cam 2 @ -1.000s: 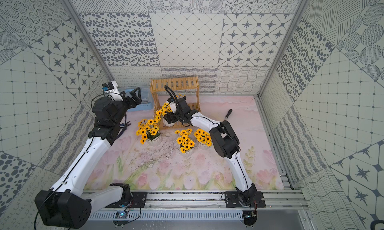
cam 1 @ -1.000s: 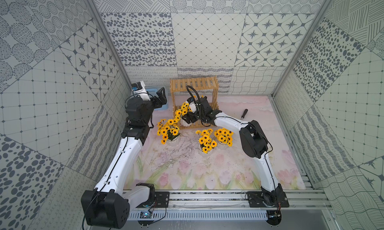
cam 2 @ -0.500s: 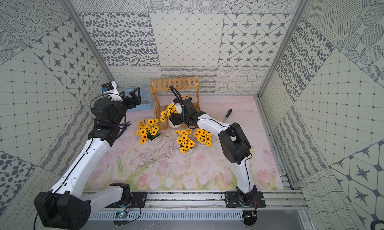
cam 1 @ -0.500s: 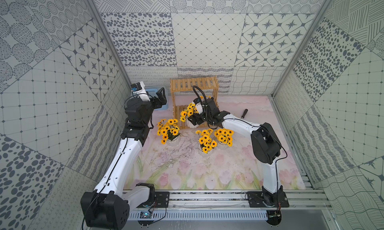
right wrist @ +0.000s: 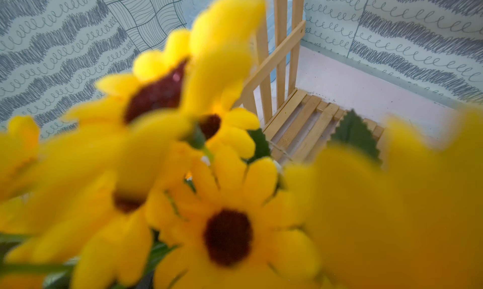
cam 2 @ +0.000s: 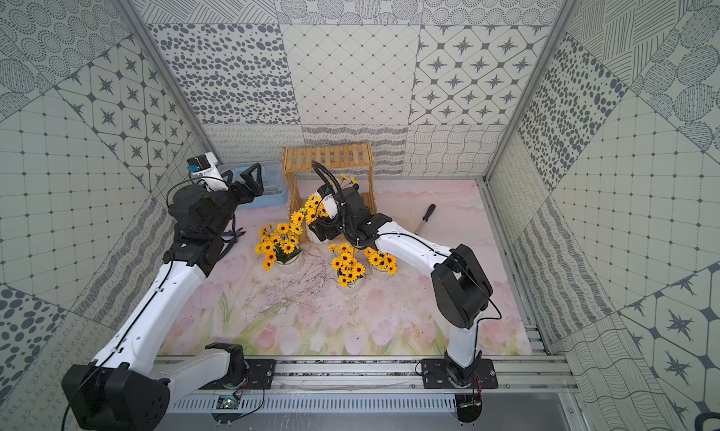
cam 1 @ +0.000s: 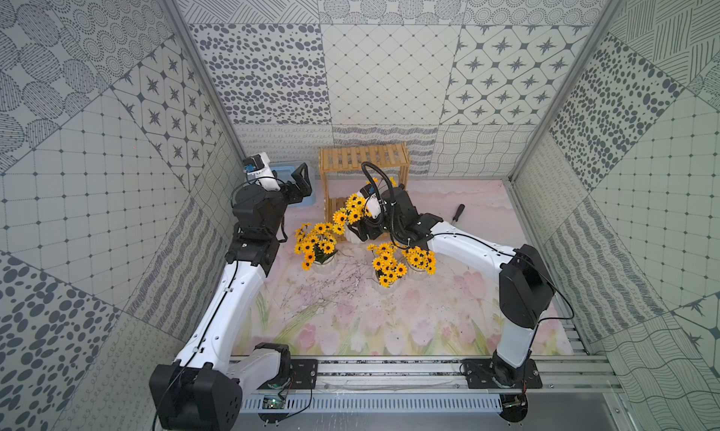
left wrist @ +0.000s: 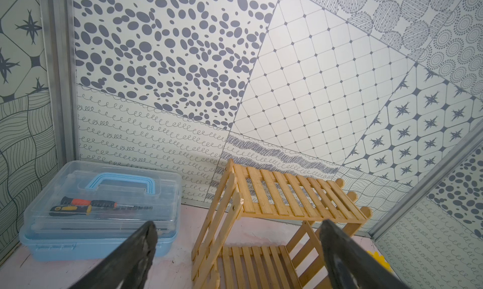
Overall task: Take the sunflower pots off the shelves
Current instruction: Place the sunflower pot at the center of the board.
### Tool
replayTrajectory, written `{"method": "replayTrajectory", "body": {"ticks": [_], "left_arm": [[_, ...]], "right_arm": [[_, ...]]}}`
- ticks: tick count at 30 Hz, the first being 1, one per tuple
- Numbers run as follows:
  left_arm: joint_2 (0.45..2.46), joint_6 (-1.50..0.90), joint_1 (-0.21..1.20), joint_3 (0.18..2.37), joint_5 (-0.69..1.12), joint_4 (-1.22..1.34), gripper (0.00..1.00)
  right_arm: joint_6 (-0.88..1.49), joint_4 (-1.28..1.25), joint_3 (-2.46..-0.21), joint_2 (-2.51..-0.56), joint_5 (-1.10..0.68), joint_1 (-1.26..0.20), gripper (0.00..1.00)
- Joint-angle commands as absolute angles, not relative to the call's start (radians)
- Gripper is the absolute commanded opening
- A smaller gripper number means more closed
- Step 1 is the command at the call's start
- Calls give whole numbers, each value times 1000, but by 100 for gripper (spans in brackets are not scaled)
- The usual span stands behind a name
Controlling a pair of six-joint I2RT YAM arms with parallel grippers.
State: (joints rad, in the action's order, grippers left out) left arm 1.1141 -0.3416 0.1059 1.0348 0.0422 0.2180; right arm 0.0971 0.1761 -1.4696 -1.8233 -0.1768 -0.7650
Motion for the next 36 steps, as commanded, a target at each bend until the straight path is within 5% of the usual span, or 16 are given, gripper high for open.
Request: {"method": "replayTrajectory", "body": {"ticks": [1,20,36], "left_arm": [[1099,-346,100,1031,59,267,97],[1057,-335,100,1018,64,253,97],[1022,-321,100,1005,51,223,97]], "right_arm": [[85,99,-1454,-1748,-180,-787,50],[86,90,-1267,-1660,-199,-915,50],[104,-8,-1213,-1768,-259,-962,50]]}}
